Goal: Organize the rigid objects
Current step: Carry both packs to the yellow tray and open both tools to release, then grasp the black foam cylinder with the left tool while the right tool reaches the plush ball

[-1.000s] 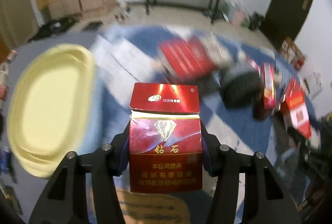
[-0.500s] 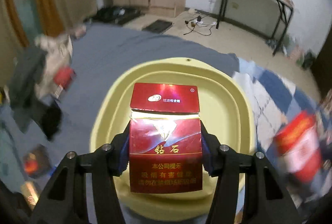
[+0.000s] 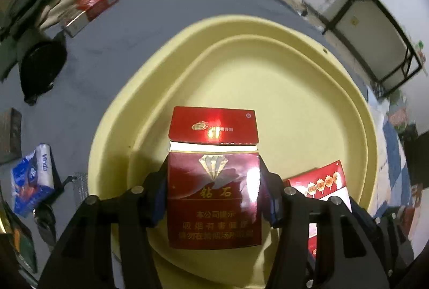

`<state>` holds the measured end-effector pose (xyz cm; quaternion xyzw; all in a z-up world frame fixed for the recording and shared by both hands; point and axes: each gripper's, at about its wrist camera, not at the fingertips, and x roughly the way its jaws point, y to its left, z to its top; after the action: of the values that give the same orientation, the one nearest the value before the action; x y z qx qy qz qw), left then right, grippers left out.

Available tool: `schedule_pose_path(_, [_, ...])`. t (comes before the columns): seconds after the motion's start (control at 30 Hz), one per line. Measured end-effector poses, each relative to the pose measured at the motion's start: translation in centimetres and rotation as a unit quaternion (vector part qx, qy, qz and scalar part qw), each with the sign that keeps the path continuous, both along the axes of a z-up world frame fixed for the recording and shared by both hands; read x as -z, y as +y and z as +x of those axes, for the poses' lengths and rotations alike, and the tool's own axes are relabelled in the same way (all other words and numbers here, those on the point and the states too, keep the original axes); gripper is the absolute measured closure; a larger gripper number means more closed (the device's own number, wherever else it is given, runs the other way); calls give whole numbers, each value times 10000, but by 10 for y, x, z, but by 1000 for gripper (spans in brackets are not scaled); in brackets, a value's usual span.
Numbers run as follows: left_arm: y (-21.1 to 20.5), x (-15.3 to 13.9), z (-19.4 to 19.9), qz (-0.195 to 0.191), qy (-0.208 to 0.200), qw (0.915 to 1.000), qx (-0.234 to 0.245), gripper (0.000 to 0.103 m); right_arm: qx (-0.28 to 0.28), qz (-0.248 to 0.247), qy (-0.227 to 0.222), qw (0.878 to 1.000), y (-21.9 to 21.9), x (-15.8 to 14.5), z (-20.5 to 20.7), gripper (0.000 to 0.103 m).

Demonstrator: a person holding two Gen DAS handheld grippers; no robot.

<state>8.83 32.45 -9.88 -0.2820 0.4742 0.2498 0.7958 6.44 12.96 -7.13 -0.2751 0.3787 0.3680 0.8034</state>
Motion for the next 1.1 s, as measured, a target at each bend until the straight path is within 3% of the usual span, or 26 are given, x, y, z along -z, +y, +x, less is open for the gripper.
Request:
schedule_pose_path(0.1, [4, -1, -3, -147, -76, 9998, -90, 45, 45, 40, 83, 9999, 15, 2, 7, 40])
schedule_pose_path(0.2, [9, -9, -10, -389, -210, 9986, -301, 36, 99, -85, 131, 9998, 14, 9, 14, 23])
schedule_pose_path(0.27, [1, -27, -9, -332, -395, 9984, -229, 15, 82, 60, 85, 9999, 7, 5, 13, 17])
schedule_pose_path(0.33, [-13, -52, -1, -222, -759, 9967, 168, 0, 168, 225, 55, 9996, -8, -5, 4, 6])
schedule_pose_path(0.47, [-78, -106, 10, 256, -1250, 9856, 1108, 0, 548, 664, 10, 9963, -66, -32, -20, 6])
schedule_pose_path(0.53, [-120, -120, 12, 231, -1397, 9758, 1668, 0, 833, 834, -192, 9928, -109, -51, -38, 5])
schedule_pose_path(0.67, [-207, -130, -1, -64, -1265, 9584, 2557, 0, 1376, 1065, -212, 9845, -200, -84, -66, 4])
schedule_pose_path(0.8, [-252, -147, -28, -189, -1082, 9578, 2655, 0, 1930, 1203, -358, 9731, -287, -122, -95, 3])
schedule_pose_path(0.9, [-274, -138, -51, -309, -1119, 9563, 2683, 0, 2331, 1381, -632, 9605, -356, -138, -124, 0])
schedule_pose_path(1.03, [-289, -113, -57, -674, -1058, 9591, 2536, 0, 3060, 1500, -981, 9350, -408, -109, -153, 0])
schedule_pose_path(1.1, [-296, -107, -52, -894, -1049, 9531, 2694, 0, 3036, 1251, -975, 9395, -406, -98, -149, 0])
